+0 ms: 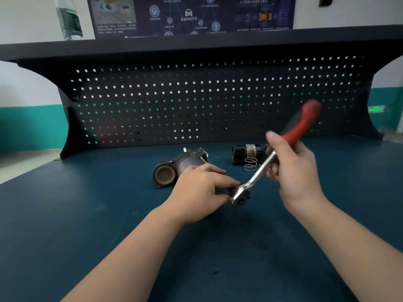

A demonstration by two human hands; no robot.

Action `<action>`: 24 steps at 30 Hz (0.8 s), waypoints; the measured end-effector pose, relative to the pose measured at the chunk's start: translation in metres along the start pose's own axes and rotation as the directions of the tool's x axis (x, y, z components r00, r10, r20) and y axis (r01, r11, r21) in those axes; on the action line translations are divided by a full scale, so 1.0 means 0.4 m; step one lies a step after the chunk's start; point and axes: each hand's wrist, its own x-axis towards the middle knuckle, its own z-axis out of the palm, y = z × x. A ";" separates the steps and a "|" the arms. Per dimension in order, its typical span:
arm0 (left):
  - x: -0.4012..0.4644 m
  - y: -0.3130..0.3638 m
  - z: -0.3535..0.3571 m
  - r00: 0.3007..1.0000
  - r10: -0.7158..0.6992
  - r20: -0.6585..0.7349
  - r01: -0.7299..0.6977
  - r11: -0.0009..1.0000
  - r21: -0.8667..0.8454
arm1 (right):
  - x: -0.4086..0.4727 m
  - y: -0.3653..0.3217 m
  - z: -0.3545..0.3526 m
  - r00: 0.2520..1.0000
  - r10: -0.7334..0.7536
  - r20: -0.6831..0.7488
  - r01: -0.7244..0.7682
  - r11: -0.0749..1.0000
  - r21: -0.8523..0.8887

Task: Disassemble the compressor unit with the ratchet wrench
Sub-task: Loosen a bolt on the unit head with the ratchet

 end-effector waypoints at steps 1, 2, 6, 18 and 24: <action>0.000 0.001 0.002 1.000 -0.009 -0.015 0.009 1.000 -0.009 | -0.006 -0.010 0.007 0.989 -0.112 0.095 0.120 0.990 -0.076; 0.000 0.003 0.005 0.999 -0.016 -0.036 0.016 1.000 -0.013 | -0.008 -0.012 0.012 0.978 -0.158 0.136 0.175 0.977 -0.121; 0.001 0.009 0.013 0.994 -0.037 -0.102 0.035 0.999 -0.025 | -0.001 0.019 -0.006 0.987 0.117 -0.110 -0.117 0.993 0.012; 0.000 -0.006 0.008 0.998 -0.008 -0.059 0.009 1.000 0.015 | 0.004 0.010 0.007 0.976 -0.139 0.167 0.138 0.990 0.018; 0.008 0.013 0.021 0.988 -0.064 -0.141 0.062 0.998 -0.019 | 0.024 0.062 -0.037 0.847 0.521 -0.108 -0.491 0.844 0.216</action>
